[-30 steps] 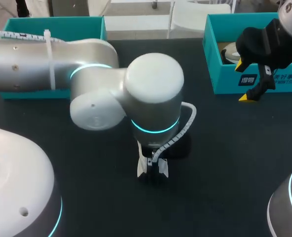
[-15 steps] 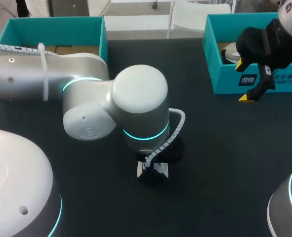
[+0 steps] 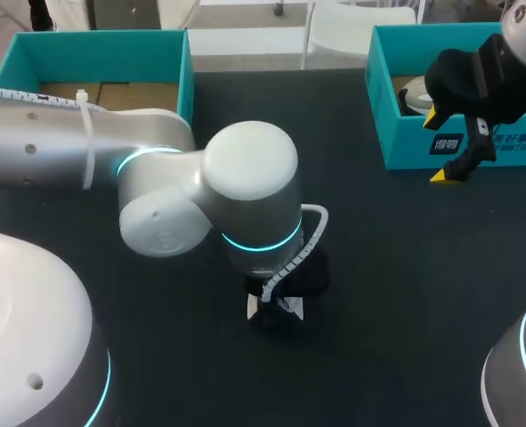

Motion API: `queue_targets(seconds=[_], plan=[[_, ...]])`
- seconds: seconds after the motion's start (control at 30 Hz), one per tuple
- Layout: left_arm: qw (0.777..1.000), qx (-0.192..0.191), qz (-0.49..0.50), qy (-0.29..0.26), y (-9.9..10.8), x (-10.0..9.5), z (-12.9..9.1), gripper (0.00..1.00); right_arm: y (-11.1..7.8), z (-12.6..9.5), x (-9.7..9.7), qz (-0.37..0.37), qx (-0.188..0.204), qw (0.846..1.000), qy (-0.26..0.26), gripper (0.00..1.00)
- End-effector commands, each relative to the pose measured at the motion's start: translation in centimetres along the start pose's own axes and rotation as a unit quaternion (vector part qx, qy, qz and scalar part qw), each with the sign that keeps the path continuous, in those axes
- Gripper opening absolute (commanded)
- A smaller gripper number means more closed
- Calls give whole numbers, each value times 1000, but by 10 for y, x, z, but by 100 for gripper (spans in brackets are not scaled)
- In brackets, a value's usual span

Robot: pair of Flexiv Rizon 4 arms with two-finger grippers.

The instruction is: Take the shoe out of the shoebox, open the shoe tongue, remove and reinsert the insole, then place the shoe into the shoebox

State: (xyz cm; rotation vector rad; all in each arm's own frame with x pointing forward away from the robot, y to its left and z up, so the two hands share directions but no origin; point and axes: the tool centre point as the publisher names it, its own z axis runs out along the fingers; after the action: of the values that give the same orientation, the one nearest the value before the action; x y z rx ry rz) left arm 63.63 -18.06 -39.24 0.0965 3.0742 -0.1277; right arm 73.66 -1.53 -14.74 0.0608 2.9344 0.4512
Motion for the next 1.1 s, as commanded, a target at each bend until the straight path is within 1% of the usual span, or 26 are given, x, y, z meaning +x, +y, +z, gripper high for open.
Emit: queue_targets(seconds=[0.03,0.1,0.13,0.17,0.23,0.33,0.43,0.47,0.5,0.57,0.73,0.77,0.8,0.83,0.9,1.0,1.03,1.1], plan=[[1000,-3,2,13,-4,-3,6,37,2,1,-2,0,2,1000,2,100],[1000,-2,3,21,-4,-1,7,29,2,1,-2,0,2,1000,2,100],[1000,-2,2,24,-4,-1,7,28,2,1,-2,0,2,1000,2,100],[1000,-2,2,28,-3,0,6,20,2,1,-2,0,2,1000,2,100],[999,-4,2,42,-1,1,5,0,2,1,-2,0,2,1000,2,100],[998,-8,1,66,2,2,0,0,2,1,-2,0,2,1000,2,100],[995,-11,-9,98,6,0,-19,0,2,1,-2,0,2,1000,2,100],[994,-19,-12,108,7,-1,-28,0,2,1,-2,0,2,1000,2,100],[993,-23,-14,113,9,-2,-39,0,2,1,-2,0,2,1000,2,100],[990,-47,-18,135,13,-5,-59,0,2,1,-2,0,2,1000,2,100],[989,-55,-9,139,24,-11,-114,0,2,1,-2,0,2,1000,2,100],[988,-61,-3,140,25,-13,-121,0,2,1,-2,0,2,1000,2,100],[989,-55,0,134,27,-14,-132,0,2,1,-2,0,2,1000,2,100],[989,-62,4,136,29,-16,-146,0,2,1,-2,0,2,1000,2,100],[987,-59,9,149,33,-18,-167,0,2,1,-2,0,2,1000,2,100],[985,-50,19,164,39,-20,-194,0,2,1,-2,0,2,1000,2,100],[985,-51,18,162,40,-21,-200,0,2,1,-2,0,2,1000,2,100],[987,-43,16,155,44,-23,-218,0,2,1,-2,0,2,1000,2,100]])
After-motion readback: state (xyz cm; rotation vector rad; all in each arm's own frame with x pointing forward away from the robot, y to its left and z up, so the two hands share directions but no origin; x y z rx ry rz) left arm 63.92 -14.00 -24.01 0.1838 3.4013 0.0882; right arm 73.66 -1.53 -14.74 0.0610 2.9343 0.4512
